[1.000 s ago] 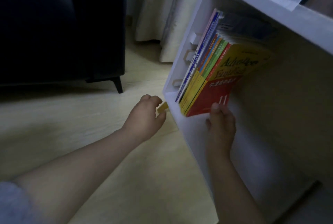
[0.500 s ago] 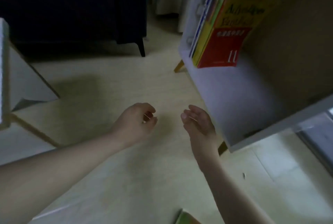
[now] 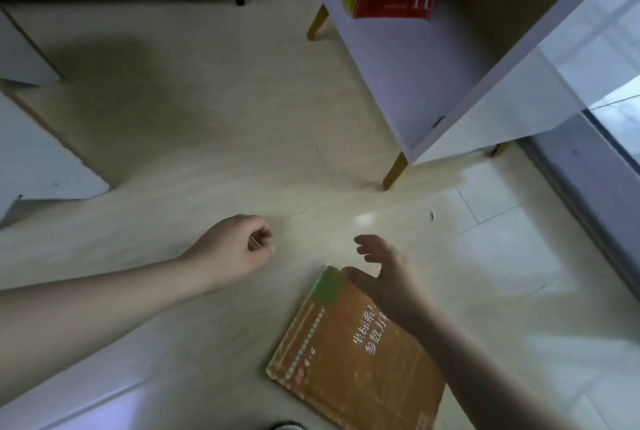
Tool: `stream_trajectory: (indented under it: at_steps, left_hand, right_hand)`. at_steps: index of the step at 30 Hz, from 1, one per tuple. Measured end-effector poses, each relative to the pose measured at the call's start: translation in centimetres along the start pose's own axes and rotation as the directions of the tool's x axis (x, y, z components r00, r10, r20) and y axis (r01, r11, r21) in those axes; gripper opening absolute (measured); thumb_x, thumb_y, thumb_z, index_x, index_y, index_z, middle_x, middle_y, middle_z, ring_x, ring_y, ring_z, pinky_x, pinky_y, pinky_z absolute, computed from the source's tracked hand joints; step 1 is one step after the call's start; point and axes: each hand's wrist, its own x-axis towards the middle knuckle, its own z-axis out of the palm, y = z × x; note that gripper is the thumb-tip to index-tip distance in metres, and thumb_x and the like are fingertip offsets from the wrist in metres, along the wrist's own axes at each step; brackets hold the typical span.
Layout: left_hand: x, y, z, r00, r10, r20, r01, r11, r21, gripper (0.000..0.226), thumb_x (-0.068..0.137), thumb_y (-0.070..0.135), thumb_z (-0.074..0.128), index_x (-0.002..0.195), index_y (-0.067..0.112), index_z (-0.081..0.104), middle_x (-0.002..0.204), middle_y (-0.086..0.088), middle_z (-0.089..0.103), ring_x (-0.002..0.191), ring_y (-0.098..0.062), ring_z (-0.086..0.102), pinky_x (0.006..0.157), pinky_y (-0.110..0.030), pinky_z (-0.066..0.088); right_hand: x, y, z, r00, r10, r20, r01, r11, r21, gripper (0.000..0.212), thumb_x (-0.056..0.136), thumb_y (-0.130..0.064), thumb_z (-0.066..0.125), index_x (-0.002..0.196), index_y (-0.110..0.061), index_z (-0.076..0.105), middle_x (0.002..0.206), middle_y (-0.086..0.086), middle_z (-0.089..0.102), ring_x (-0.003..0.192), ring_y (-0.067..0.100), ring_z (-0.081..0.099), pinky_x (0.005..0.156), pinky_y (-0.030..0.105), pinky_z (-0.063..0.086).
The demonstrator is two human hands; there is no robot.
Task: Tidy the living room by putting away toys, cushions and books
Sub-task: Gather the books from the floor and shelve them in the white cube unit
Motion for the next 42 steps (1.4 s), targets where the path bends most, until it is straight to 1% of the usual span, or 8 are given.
stream_trajectory:
  at_steps: [4,7,18,27,30,34,39,42]
  left_hand:
    - [-2.2,-0.9,-0.1,0.999,0.01,0.039,-0.012,0.999,0.04,0.02,0.087,0.024,0.063,0.102,0.012,0.066,0.098,0.0,0.064,0.088,-0.013,0.061,0.081,-0.028,0.05]
    - [-3.7,-1.5,-0.7,0.999,0.007,0.038,-0.009,0.999,0.052,0.019,0.087,0.022,0.064,0.101,0.011,0.066,0.098,-0.001,0.064,0.088,-0.014,0.061,0.081,-0.027,0.05]
    - [-12.4,-9.2,-5.3,0.958,-0.262,-0.117,0.258,0.965,-0.046,0.011,0.085,0.019,0.066,0.093,0.013,0.067,0.09,0.004,0.064,0.078,-0.007,0.06,0.07,-0.016,0.045]
    - [-27.2,-17.0,-7.5,0.737,-0.607,-0.297,0.522,0.79,-0.321,0.009,0.084,0.012,0.064,0.09,0.018,0.066,0.085,0.003,0.064,0.068,-0.005,0.055,0.063,-0.013,0.041]
    - [-30.5,-18.0,-7.7,0.699,-0.632,-0.334,0.55,0.774,-0.313,0.01,0.084,0.011,0.064,0.087,0.02,0.065,0.087,0.003,0.065,0.07,-0.002,0.055,0.061,-0.007,0.039]
    - [-34.5,-19.4,-8.3,0.634,-0.672,-0.383,0.563,0.74,-0.367,0.015,0.083,0.006,0.064,0.081,0.02,0.064,0.082,0.001,0.066,0.077,-0.007,0.058,0.066,-0.017,0.045]
    - [-35.8,-21.6,-9.7,0.566,-0.692,-0.447,0.559,0.721,-0.409,0.007,0.084,0.009,0.063,0.085,0.016,0.066,0.082,0.003,0.065,0.069,-0.002,0.058,0.059,-0.008,0.04]
    - [-35.3,-23.1,-10.9,0.548,-0.691,-0.471,0.544,0.722,-0.427,0.006,0.085,0.014,0.062,0.085,0.019,0.064,0.087,0.004,0.064,0.074,-0.003,0.058,0.063,-0.012,0.04]
  right_hand:
    - [-1.2,1.3,0.9,0.985,0.073,0.156,-0.013,0.934,-0.358,0.073,0.079,-0.036,0.073,0.142,-0.022,0.038,0.136,0.001,0.046,0.12,0.018,0.05,0.098,0.032,0.046]
    - [-1.9,1.4,2.4,0.987,0.052,0.152,0.031,0.866,-0.499,0.078,0.077,-0.043,0.074,0.142,-0.026,0.034,0.136,0.0,0.041,0.121,0.019,0.045,0.099,0.032,0.044]
    - [0.4,-7.4,12.0,0.982,-0.155,0.111,0.189,0.863,-0.468,0.071,0.075,-0.063,0.066,0.128,-0.022,0.041,0.124,0.003,0.046,0.115,0.023,0.043,0.096,0.033,0.037]
    - [-0.7,-18.5,22.9,0.89,-0.376,0.258,0.456,0.744,-0.488,0.072,0.078,-0.065,0.06,0.129,-0.017,0.042,0.125,0.005,0.045,0.116,0.026,0.043,0.095,0.034,0.037]
    - [-1.8,-20.9,25.7,0.859,-0.429,0.279,0.512,0.7,-0.499,0.07,0.08,-0.066,0.058,0.128,-0.017,0.042,0.124,0.005,0.046,0.114,0.025,0.044,0.095,0.035,0.038]
    - [-3.1,-24.4,28.2,0.832,-0.48,0.278,0.552,0.665,-0.503,0.067,0.083,-0.059,0.059,0.133,-0.019,0.039,0.126,0.004,0.045,0.117,0.024,0.044,0.098,0.036,0.038]
    - [-4.8,-29.2,30.6,0.586,-0.707,0.396,0.807,0.552,-0.21,0.045,0.093,-0.037,0.055,0.133,-0.02,0.046,0.129,-0.001,0.047,0.12,0.017,0.044,0.104,0.034,0.04]
    - [-4.5,-33.6,32.8,0.473,-0.757,0.451,0.878,0.448,-0.169,0.041,0.094,-0.032,0.053,0.132,-0.017,0.05,0.133,0.003,0.047,0.123,0.02,0.044,0.103,0.035,0.042]
